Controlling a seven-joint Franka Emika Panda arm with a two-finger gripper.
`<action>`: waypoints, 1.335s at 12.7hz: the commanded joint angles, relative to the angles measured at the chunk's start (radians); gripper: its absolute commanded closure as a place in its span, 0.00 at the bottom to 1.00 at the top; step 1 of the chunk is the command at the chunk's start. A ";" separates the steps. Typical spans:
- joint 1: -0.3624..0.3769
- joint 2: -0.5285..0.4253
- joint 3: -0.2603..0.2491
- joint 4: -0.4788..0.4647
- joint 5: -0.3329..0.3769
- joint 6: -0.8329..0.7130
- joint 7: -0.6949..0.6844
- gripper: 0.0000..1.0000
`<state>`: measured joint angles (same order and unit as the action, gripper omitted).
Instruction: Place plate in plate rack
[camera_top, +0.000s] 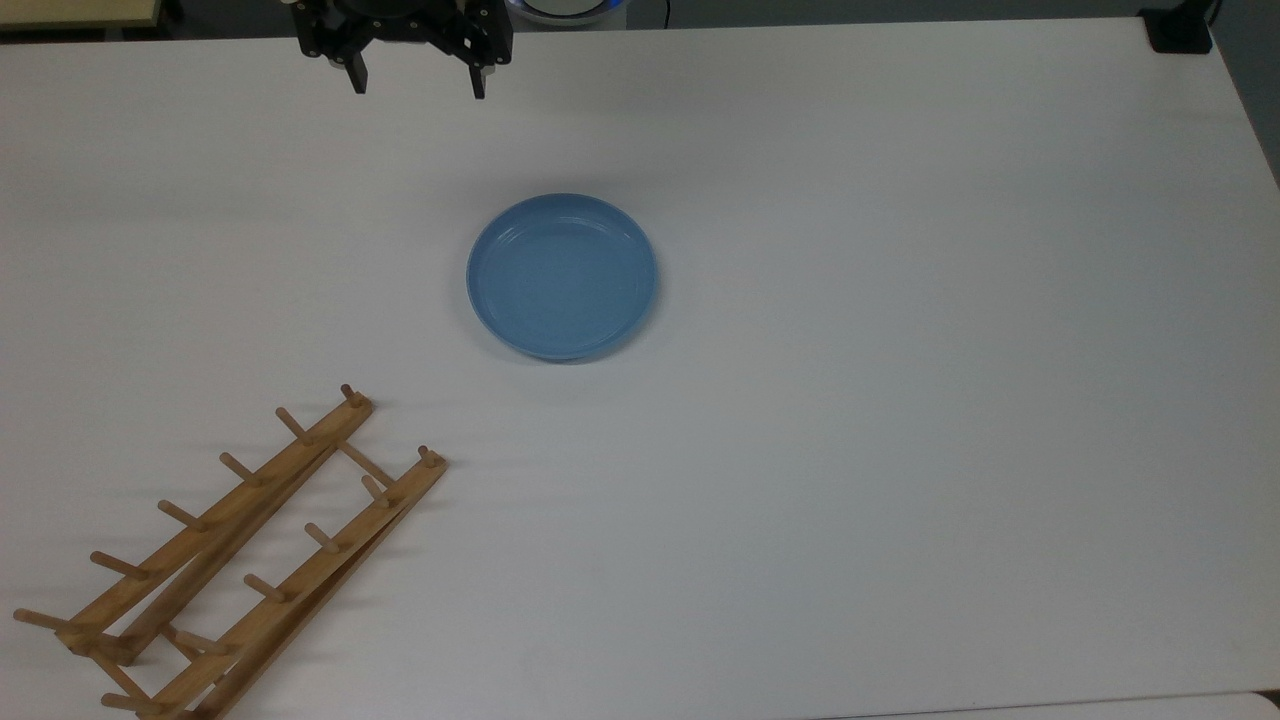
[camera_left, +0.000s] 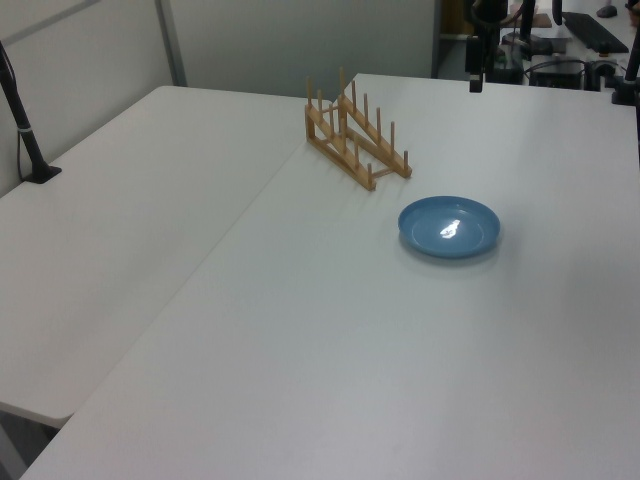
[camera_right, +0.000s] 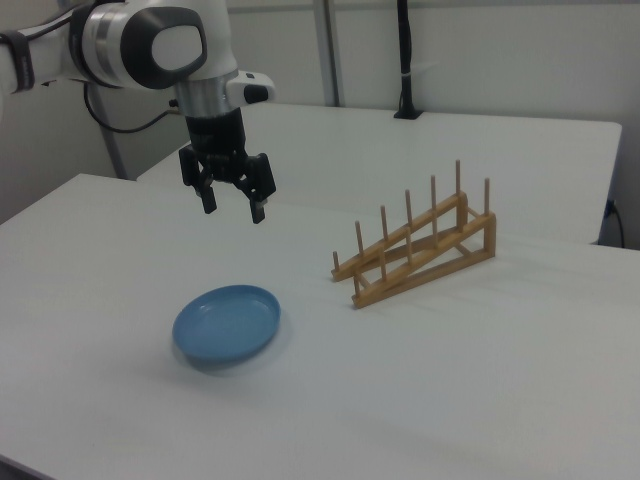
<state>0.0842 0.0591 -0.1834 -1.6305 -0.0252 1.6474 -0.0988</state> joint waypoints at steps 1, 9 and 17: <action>-0.021 0.002 -0.008 0.044 0.022 -0.017 0.019 0.00; -0.012 0.005 -0.002 0.052 0.019 -0.023 0.013 0.00; 0.015 0.128 0.005 0.052 0.045 -0.006 0.013 0.00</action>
<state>0.0717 0.0958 -0.1786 -1.5984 -0.0017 1.6474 -0.0917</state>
